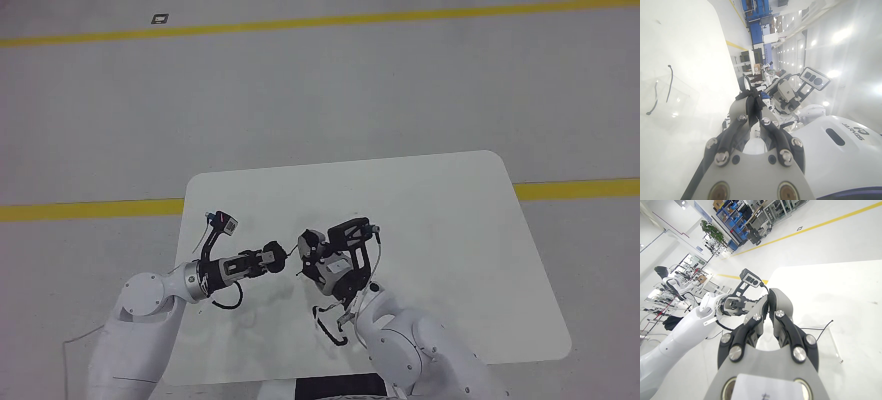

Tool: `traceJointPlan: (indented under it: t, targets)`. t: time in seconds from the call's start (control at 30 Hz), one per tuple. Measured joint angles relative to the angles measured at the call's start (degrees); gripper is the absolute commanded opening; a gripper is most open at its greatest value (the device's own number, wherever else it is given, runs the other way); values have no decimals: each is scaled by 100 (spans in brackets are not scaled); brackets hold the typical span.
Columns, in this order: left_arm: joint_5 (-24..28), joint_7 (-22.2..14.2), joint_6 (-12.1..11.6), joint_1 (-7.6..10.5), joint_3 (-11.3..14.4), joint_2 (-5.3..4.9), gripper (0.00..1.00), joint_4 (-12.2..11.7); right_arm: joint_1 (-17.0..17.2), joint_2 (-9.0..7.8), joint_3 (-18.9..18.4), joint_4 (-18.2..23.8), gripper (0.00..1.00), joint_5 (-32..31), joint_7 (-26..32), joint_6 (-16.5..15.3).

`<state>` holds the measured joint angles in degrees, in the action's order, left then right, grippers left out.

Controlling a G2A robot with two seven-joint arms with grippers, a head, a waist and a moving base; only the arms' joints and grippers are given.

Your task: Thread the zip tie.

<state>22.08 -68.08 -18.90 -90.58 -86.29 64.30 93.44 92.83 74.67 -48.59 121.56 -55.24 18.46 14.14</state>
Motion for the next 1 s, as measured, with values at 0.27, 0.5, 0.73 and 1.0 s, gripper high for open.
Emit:
traceJointPlan:
  t: [0.27, 0.5, 0.73, 1.0]
  targets:
    - [0, 0, 0, 0, 0, 0, 0, 0, -50, 19, 16, -89, 0, -41, 71, 51]
    - [0, 0, 0, 0, 0, 0, 0, 0, -87, 40, 50, -103, 0, -119, 121, 134]
    - [0, 0, 0, 0, 0, 0, 0, 0, -43, 45, 43, -23, 0, -139, 76, 101]
    - [0, 0, 0, 0, 0, 0, 0, 0, -21, 50, 18, -49, 0, -156, 73, 61]
